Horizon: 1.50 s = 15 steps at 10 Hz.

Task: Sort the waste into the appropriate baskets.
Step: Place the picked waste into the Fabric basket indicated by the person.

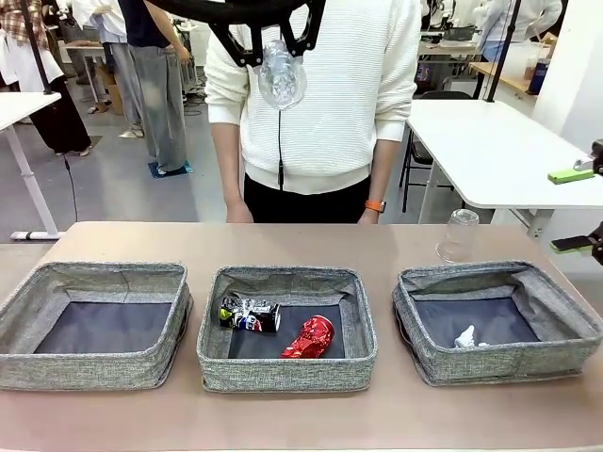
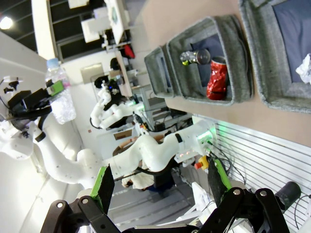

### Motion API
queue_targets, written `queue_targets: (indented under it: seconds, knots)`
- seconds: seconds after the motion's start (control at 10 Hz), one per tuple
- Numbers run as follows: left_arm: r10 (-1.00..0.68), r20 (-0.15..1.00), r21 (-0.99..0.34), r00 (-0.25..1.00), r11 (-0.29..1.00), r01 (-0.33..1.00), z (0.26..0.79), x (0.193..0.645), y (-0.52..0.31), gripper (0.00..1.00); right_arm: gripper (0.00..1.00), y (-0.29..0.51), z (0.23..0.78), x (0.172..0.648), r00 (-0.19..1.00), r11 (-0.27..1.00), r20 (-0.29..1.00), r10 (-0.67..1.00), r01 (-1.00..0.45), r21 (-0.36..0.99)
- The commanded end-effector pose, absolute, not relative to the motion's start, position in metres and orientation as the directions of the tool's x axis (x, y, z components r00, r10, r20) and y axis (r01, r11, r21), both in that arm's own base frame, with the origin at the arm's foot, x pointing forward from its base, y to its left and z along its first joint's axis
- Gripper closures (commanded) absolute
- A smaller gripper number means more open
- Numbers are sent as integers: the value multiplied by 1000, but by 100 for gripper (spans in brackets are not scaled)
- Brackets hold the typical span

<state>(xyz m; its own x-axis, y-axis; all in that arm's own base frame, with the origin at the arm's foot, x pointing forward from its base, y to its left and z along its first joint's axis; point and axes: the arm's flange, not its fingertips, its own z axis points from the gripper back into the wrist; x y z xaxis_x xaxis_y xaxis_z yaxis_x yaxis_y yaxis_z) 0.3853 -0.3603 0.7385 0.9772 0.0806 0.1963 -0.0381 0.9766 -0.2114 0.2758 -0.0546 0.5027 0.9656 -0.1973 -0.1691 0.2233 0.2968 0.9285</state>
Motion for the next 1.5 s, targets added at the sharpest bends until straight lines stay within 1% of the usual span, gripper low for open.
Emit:
queue_targets:
  seconds: [0.0, 1.4]
  knots:
    - [64, 209, -199, 976, 980, -22, 738, 382, -353, 78, 0, -54, 504, 279, 968, 292, -149, -201, 204, 934]
    - [64, 209, -199, 976, 980, -22, 738, 382, -353, 78, 0, -54, 504, 279, 968, 292, -149, -201, 204, 934]
